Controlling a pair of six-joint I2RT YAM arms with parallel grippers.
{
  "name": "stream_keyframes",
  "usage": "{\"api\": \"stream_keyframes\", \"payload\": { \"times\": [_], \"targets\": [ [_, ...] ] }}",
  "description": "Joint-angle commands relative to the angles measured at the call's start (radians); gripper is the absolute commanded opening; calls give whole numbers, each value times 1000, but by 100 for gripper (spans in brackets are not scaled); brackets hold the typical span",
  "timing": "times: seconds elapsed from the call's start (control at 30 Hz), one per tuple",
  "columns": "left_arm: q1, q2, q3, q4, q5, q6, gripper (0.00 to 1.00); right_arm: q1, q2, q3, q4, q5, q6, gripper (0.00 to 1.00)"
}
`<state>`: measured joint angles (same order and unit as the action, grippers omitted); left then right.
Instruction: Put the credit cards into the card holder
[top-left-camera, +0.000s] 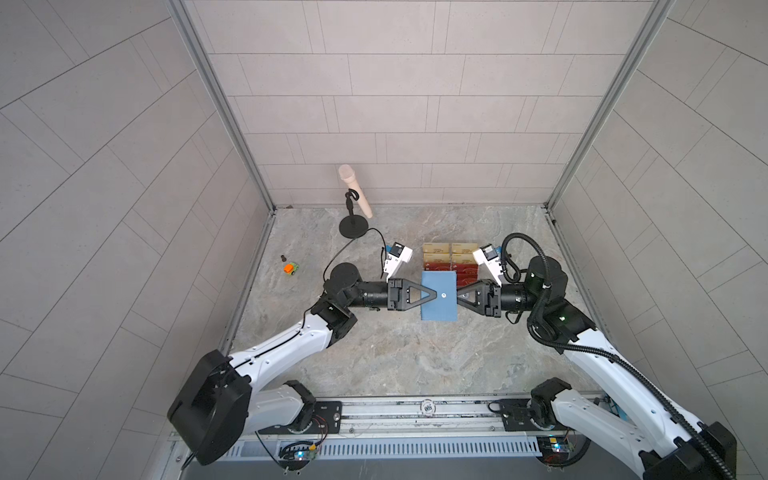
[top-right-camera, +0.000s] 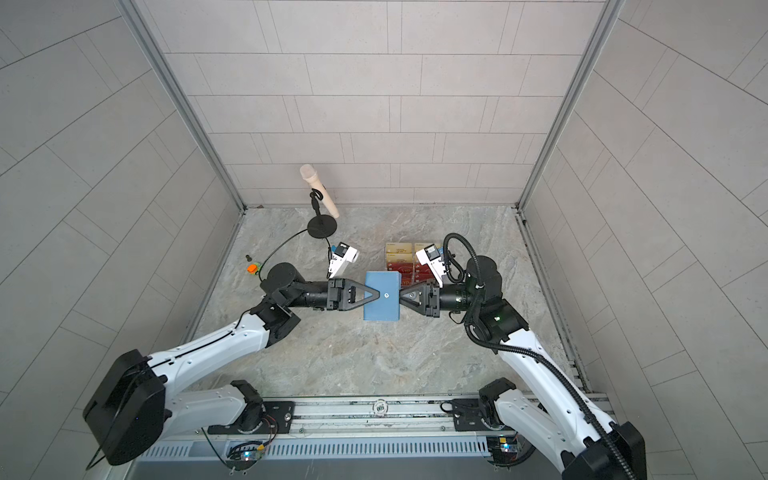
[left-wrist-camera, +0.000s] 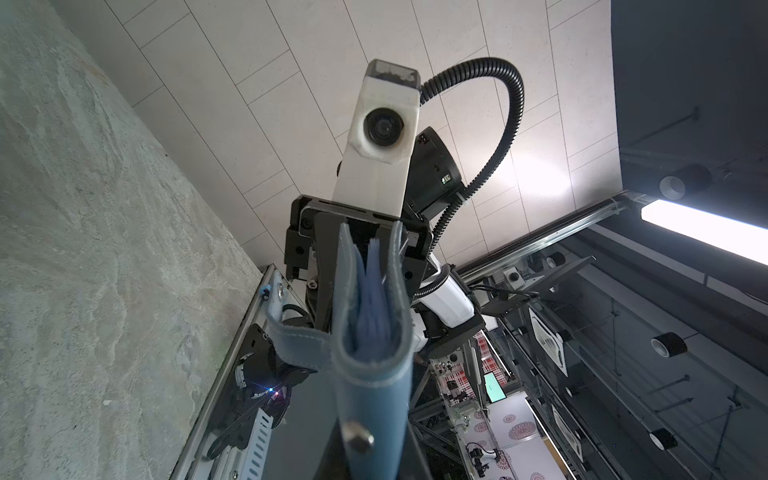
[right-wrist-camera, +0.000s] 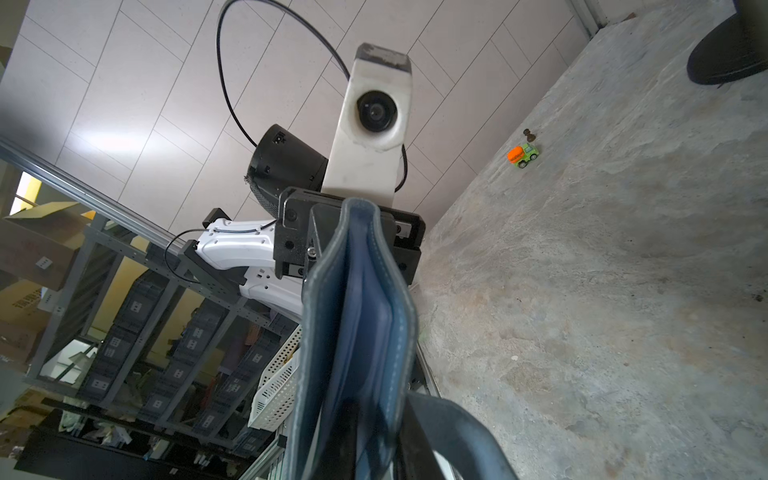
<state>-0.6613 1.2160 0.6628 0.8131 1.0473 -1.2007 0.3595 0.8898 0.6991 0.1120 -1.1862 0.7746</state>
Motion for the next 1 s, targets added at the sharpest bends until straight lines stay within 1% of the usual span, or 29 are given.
{"api": "stream_keyframes", "payload": {
  "times": [0.0,0.13,0.23,0.3,0.33,0.37,0.4,0.43,0.47,0.57,0.67,0.73,0.8,0.83,0.87,0.97],
  "targets": [
    [-14,-5,29,56,16,7,0,8,-4,18,11,-9,-12,9],
    [-14,4,41,48,19,10,0,8,11,24,5,-12,-20,0],
    [-14,13,56,15,20,23,0,7,11,28,2,-12,-25,0],
    [-12,17,70,-43,13,55,0,7,5,29,1,-11,-27,0],
    [-12,19,77,-74,9,74,5,7,1,28,1,-11,-29,0],
    [-12,19,85,-107,4,93,12,7,-6,25,0,-6,-30,0],
    [-11,20,92,-131,-1,108,15,7,-12,23,2,0,-29,0],
    [-11,20,96,-136,-6,112,20,7,-14,22,3,3,-28,0],
    [-10,20,102,-150,-9,116,32,8,-17,22,1,5,-25,0],
    [-3,14,125,-229,-28,156,51,7,-20,21,-6,13,-23,0],
    [1,2,146,-306,-49,194,57,7,-19,22,-4,24,-17,0],
    [7,-5,155,-357,-66,211,59,7,-20,20,3,35,-11,0],
    [24,-19,166,-445,-99,247,61,8,-20,20,7,44,-5,0],
    [37,-29,171,-499,-123,272,61,7,-17,20,9,48,-2,0],
    [54,-41,186,-596,-160,308,60,7,-15,23,8,52,1,0],
    [100,-92,227,-829,-312,369,61,7,-5,34,-6,72,9,0]
  ]
}}
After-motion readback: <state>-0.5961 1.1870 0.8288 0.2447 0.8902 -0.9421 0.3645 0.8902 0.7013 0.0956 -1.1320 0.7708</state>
